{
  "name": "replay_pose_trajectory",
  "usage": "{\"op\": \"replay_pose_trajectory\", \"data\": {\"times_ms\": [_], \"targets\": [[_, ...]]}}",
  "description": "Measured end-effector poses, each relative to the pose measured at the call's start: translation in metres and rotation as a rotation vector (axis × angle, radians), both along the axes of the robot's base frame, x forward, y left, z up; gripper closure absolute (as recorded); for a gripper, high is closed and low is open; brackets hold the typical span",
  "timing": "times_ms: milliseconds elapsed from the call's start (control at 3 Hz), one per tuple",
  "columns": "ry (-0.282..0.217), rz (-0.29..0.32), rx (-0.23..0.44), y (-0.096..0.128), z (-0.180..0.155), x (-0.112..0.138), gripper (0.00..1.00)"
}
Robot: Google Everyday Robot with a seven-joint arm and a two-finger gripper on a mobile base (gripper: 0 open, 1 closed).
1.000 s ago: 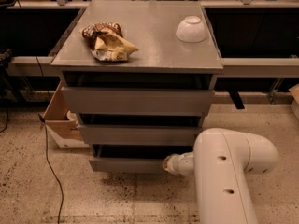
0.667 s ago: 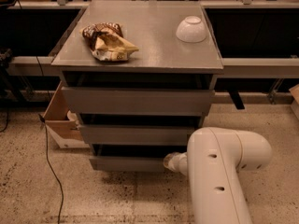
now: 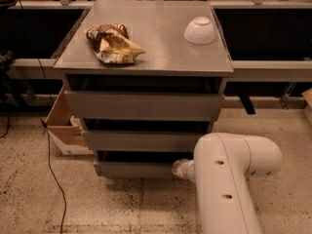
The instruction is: Close bottom drawer
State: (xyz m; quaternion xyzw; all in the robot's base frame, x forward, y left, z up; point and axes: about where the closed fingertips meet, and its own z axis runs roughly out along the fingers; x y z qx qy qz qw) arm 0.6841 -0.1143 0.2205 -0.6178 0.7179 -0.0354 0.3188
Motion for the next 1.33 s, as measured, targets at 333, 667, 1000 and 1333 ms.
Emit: {"op": "replay_pose_trajectory", "data": {"times_ms": [333,667,1000,1333], "targets": [[-0.018,-0.007,0.004,-0.002,0.0,0.003,1.0],[-0.029,-0.016,0.001,-0.01,-0.002,0.003,1.0],[-0.067,-0.02,0.017,-0.01,-0.003,0.005,1.0],[-0.133,-0.002,0.05,0.004,0.007,0.015,1.0]]}}
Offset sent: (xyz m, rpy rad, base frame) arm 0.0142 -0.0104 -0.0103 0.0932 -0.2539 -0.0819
